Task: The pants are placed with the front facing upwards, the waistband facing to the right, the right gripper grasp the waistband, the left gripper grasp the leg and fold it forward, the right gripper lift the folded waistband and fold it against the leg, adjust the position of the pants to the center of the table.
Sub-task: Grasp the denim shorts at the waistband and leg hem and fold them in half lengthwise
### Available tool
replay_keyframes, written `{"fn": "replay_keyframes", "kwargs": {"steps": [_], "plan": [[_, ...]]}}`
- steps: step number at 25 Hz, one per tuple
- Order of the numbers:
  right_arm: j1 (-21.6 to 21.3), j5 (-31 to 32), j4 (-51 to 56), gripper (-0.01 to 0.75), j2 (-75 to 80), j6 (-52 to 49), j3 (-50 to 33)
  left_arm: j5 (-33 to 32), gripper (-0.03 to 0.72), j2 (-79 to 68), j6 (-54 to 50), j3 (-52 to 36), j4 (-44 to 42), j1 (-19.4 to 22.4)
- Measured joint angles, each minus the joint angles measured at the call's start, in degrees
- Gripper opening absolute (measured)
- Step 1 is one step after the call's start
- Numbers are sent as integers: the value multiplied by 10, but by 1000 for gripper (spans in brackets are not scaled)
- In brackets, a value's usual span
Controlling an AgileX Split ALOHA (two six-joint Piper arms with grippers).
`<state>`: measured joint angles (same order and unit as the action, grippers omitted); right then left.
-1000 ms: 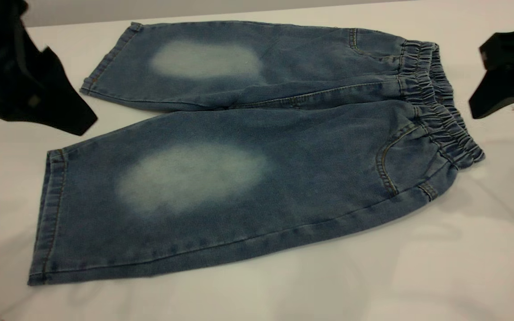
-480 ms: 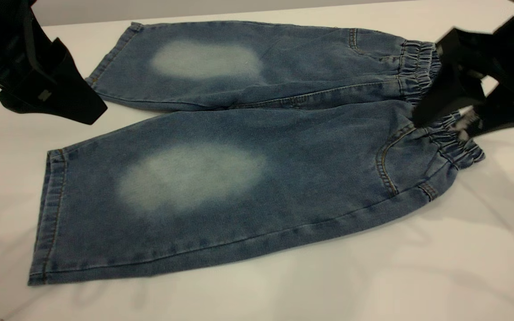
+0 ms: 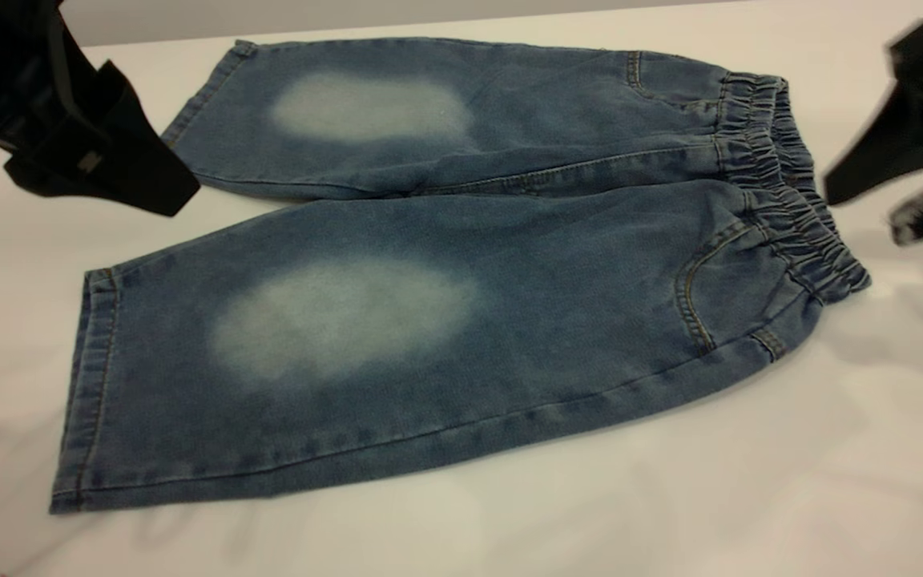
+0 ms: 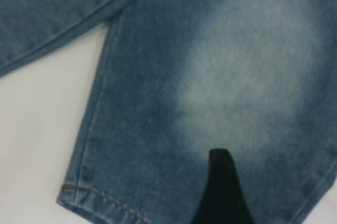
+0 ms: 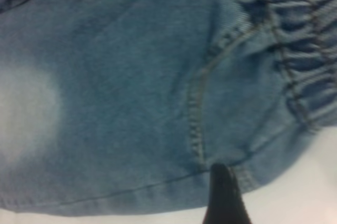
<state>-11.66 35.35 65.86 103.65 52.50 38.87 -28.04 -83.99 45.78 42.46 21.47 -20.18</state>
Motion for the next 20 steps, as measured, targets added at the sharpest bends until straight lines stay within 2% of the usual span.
{"fn": "replay_keyframes", "kwargs": {"steps": [5,20], "plan": [[-50,7,45,396,38,40,5,0,480,0,0,0,0,0],[-49,29,61,396,157,62,56,12,480,0,3,0,0,0]]}}
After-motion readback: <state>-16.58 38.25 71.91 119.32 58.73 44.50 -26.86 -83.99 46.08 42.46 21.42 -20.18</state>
